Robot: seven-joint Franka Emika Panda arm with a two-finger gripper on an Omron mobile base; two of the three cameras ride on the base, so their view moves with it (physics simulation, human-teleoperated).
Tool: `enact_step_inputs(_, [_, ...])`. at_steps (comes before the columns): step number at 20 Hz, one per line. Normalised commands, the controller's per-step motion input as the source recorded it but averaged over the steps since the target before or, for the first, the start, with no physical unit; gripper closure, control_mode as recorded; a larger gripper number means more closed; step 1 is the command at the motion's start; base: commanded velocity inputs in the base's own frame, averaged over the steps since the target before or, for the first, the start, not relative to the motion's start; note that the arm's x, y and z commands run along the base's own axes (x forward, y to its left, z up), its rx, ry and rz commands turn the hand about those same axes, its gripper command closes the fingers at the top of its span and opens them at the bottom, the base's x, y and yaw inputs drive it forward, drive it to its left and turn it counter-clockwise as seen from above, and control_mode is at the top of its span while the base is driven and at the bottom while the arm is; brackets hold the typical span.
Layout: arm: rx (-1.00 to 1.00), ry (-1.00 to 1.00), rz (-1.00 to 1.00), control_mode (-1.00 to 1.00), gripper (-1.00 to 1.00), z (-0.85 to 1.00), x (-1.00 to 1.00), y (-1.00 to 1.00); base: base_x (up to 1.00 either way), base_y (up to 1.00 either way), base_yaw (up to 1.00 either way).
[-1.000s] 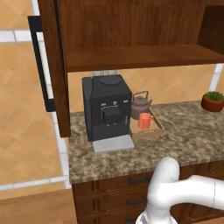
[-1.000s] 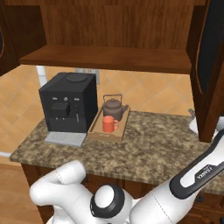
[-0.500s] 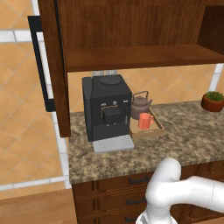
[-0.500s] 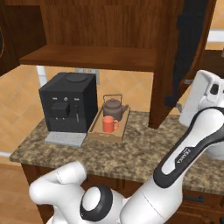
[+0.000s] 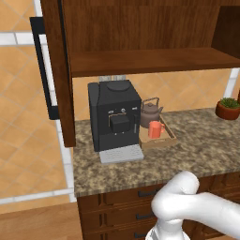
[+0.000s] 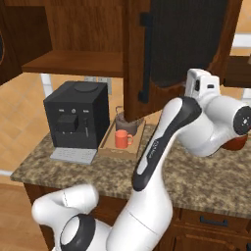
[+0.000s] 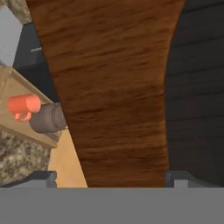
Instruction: Pick the kettle from the counter and place it on the tray. Then pick the mug from the cabinet and place it on the tray. Then close the cabinet doors.
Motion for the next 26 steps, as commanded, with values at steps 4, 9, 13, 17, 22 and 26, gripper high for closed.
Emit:
enact_step_inputs(4, [-0.20,0.00,-0.30,-1.00,-1.00,0.00,0.71,0.51,0.00,0.00,0.00])
enact_step_inputs(9, [-0.18,0.00,-0.33,-1.00,-1.00,0.00,0.87,0.33,0.00,0.00,0.00])
enact_step_inputs(13, [-0.14,0.06,-0.28,-1.00,-1.00,0.00,0.92,0.12,0.00,0.00,0.00])
enact_step_inputs(17, [-0.12,0.10,-0.21,-1.00,-1.00,0.00,0.89,0.02,0.00,0.00,0.00])
enact_step_inputs(22, [-0.10,0.10,-0.16,-1.00,-1.00,0.00,0.85,0.01,0.00,0.00,0.00])
enact_step_inputs(26, [-0.09,0.08,-0.12,-1.00,-1.00,-0.08,0.78,0.00,0.00,0.00,0.00])
